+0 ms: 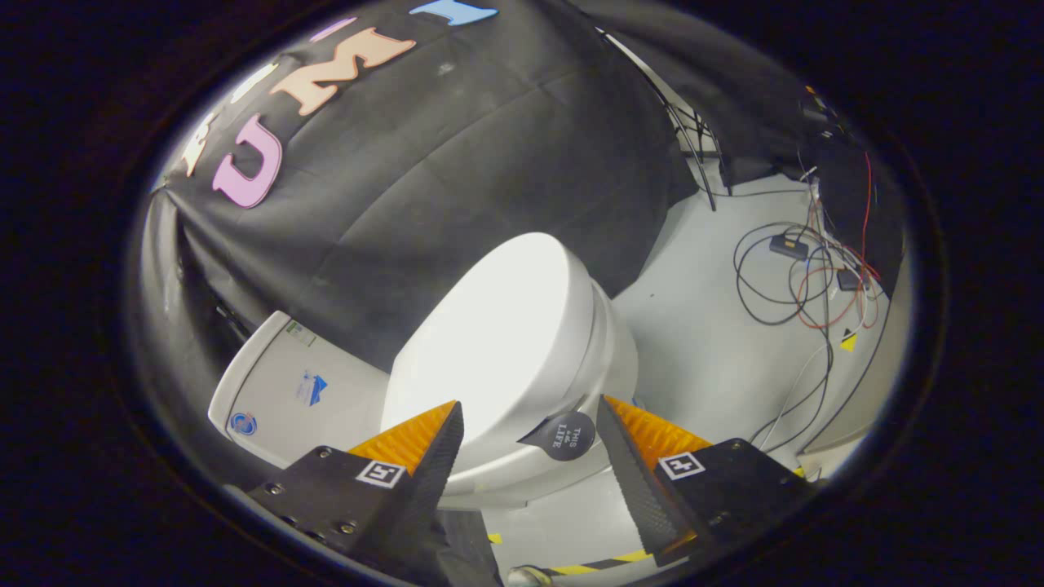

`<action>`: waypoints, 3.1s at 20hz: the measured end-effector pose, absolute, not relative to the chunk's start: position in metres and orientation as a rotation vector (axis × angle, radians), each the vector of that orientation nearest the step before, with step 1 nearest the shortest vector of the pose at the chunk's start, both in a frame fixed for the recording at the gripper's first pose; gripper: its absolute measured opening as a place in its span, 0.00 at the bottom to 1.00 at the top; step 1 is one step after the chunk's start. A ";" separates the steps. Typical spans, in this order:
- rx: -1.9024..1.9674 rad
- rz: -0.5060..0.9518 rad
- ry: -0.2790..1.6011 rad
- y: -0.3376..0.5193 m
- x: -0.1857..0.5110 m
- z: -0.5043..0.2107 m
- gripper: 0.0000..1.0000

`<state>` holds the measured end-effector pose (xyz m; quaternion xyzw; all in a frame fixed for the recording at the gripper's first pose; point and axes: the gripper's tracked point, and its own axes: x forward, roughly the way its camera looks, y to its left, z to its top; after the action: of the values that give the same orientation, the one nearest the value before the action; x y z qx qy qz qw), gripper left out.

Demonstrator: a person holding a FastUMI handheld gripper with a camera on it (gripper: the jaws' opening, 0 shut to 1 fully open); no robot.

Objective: Open the toilet lid.

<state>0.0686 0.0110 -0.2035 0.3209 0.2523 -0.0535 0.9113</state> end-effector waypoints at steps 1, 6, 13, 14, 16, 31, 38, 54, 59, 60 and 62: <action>0.650 -0.128 0.539 0.008 0.068 -0.211 0.97; 0.845 -0.141 0.565 0.008 0.069 -0.226 0.97; 1.000 -0.188 0.604 0.006 0.069 -0.252 0.21; 1.037 -0.192 0.595 0.005 0.069 -0.245 0.10; 1.049 -0.180 0.602 0.005 0.068 -0.246 0.03; 1.162 -0.089 0.574 0.012 0.074 -0.240 0.01; 1.047 -0.071 0.570 0.012 0.074 -0.232 0.01; 0.808 -0.062 0.529 0.021 0.072 -0.180 0.01; 0.661 -0.025 0.489 0.034 0.071 -0.148 0.01; 0.634 -0.012 0.470 0.038 0.069 -0.139 0.01; 0.589 0.017 0.433 0.048 0.068 -0.121 0.01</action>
<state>0.0684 0.0478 -0.1205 0.2881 0.2118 0.0081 0.9338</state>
